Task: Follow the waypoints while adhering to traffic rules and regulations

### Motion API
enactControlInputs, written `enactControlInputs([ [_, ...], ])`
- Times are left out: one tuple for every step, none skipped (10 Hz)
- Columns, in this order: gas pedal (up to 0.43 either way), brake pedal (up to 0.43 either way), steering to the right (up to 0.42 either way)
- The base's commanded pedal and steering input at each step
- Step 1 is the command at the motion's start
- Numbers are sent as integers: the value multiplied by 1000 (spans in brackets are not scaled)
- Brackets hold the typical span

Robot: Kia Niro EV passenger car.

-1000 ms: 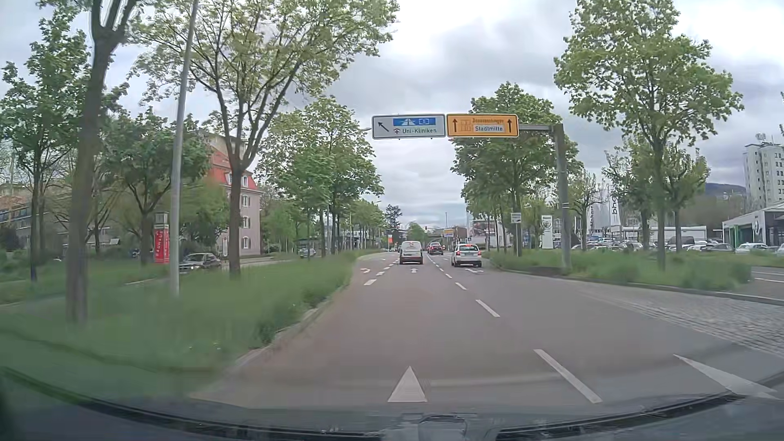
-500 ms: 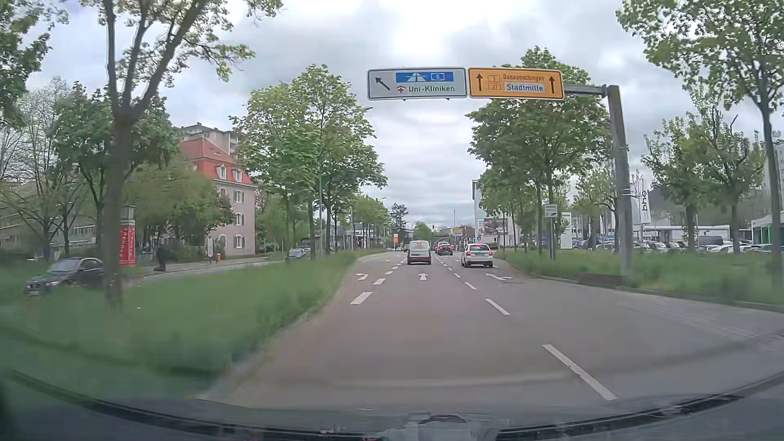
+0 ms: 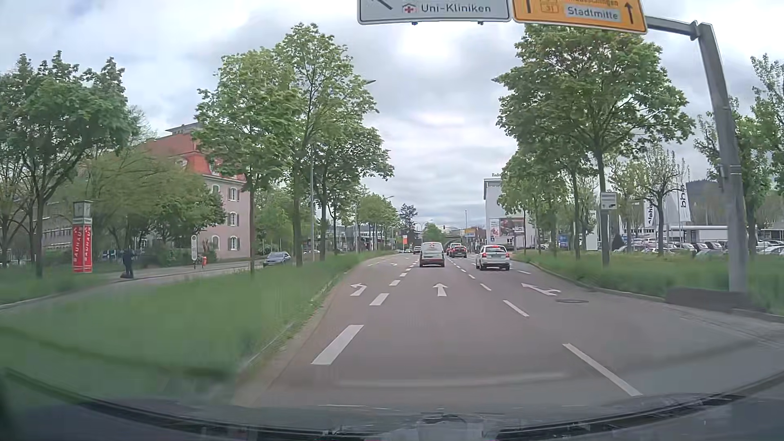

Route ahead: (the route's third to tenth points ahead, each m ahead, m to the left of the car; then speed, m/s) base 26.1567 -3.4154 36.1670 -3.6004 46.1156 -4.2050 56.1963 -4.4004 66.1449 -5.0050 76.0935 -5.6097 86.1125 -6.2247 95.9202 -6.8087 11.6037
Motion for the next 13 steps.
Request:
enactControlInputs([
  [59,0,-16],
  [59,0,-16],
  [59,0,-16],
  [39,0,-15],
  [20,0,-15],
  [0,0,-14],
  [0,0,-11],
  [0,0,-7],
  [0,0,-3],
  [0,0,-1],
  [0,0,-1],
  [0,0,-1],
  [0,0,-1],
])
